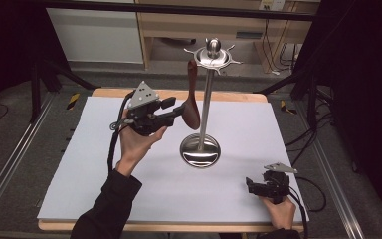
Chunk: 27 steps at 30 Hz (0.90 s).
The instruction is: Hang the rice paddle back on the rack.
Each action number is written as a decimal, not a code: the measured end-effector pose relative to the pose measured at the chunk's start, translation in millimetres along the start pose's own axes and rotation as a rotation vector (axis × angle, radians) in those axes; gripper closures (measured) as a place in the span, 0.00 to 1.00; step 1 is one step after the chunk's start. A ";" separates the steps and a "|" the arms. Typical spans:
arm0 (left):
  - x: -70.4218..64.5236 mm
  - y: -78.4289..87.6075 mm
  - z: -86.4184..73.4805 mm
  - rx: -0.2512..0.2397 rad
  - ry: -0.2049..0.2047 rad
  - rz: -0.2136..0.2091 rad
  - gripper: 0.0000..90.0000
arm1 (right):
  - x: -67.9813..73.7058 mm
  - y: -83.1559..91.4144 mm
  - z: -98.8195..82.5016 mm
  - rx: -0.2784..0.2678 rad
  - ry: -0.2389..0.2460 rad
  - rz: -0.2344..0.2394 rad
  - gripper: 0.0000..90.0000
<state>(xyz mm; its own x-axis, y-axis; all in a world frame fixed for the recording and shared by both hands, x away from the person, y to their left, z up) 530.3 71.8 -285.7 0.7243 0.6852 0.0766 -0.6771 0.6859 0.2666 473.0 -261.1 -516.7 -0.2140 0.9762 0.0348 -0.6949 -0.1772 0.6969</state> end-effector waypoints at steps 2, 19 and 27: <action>5.1 3.3 -6.8 -0.009 -0.030 0.008 0.64 | 0.6 -0.2 -0.4 0.003 -0.005 -0.001 0.12; 17.8 32.6 -86.3 0.132 0.051 0.025 0.59 | 1.4 -3.3 -0.7 0.009 0.009 -0.007 0.12; 26.1 41.2 -130.5 0.198 0.079 0.052 0.56 | 1.1 -3.2 -0.7 0.008 0.008 -0.015 0.12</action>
<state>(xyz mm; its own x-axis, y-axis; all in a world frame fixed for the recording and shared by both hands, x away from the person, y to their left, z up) 504.3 149.9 -398.1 0.6712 0.7409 0.0221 -0.6690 0.5927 0.4484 474.5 -259.6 -519.3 -0.2088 0.9778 0.0190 -0.6923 -0.1616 0.7033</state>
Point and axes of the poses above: each handheld gripper's, and its own axes: y roughly backward along the jaws, z roughly out of its top, x roughly to its left, the point moved 6 cm from there along -y, roughly forward along the jaws, and after that the axes turned 3 degrees about -y, right-handed, at the moved point
